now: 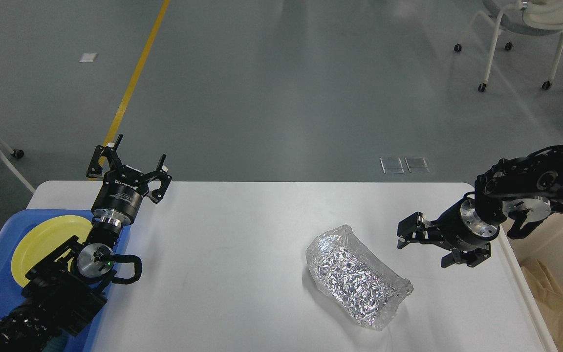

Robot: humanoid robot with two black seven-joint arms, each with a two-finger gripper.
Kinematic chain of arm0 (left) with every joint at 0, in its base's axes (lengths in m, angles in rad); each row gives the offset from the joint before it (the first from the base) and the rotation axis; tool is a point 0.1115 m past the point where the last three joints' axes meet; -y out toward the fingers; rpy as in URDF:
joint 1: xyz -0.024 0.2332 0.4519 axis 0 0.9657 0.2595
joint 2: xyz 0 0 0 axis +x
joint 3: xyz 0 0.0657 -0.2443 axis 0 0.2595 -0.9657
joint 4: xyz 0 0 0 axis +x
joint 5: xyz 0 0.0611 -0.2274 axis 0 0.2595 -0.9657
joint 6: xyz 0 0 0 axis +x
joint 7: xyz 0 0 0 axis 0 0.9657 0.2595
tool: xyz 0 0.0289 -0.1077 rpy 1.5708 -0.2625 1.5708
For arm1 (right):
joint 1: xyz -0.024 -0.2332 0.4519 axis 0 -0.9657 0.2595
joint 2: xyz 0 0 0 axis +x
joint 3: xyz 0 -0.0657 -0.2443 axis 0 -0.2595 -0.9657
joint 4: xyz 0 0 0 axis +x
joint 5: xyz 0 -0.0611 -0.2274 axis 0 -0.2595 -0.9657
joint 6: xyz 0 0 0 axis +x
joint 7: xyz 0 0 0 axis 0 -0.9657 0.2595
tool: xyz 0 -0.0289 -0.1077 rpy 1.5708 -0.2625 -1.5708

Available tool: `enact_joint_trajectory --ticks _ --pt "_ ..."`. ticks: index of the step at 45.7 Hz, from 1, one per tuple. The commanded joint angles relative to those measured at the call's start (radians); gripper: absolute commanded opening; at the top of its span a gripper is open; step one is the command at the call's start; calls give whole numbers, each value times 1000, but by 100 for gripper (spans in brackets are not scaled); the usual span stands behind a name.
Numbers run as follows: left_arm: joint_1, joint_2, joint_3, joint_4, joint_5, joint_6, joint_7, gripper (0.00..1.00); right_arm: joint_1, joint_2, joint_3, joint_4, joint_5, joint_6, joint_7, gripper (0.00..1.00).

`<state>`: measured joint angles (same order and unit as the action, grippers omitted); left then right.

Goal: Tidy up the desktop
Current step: 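Move the right gripper down to the foil-wrapped item, then grasp the foil-wrapped item with the right gripper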

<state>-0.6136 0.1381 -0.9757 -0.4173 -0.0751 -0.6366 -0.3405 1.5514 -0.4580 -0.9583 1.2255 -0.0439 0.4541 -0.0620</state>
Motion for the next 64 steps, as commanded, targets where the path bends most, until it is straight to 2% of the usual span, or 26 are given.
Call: enact_joint_trajectory --ticks 1,13,19,34,36,37,39,40,41,44,47,64 --pt "0 0 0 0 0 0 0 97 -60 -36 18 28 1 6 1 100" --pt "0 0 0 0 0 0 0 97 -211 -44 176 39 7 -15 2 100" --pt "0 0 0 0 0 0 0 97 -296 -22 259 22 62 -90 1 100" --pt "0 0 0 0 0 -6 0 97 -424 10 311 -69 67 -167 7 99" --pt "0 0 0 0 0 -6 0 97 -433 10 312 -69 67 -186 7 94" --pt "0 0 0 0 0 -6 0 97 -436 10 314 -69 67 -192 8 88" --pt "0 0 0 0 0 -6 0 97 -445 10 322 -70 65 -207 8 58" --pt "0 0 0 0 0 -6 0 97 -445 10 323 -70 64 -212 8 47" --pt "0 0 0 0 0 -6 0 97 -447 10 323 -70 59 -218 8 40" --pt "0 0 0 0 0 -6 0 97 -447 9 323 -70 52 -221 8 33" --pt "0 0 0 0 0 -6 0 97 -445 7 326 -69 52 -216 11 0" --pt "0 0 0 0 0 -6 0 97 -441 -7 345 -69 48 -229 8 0"
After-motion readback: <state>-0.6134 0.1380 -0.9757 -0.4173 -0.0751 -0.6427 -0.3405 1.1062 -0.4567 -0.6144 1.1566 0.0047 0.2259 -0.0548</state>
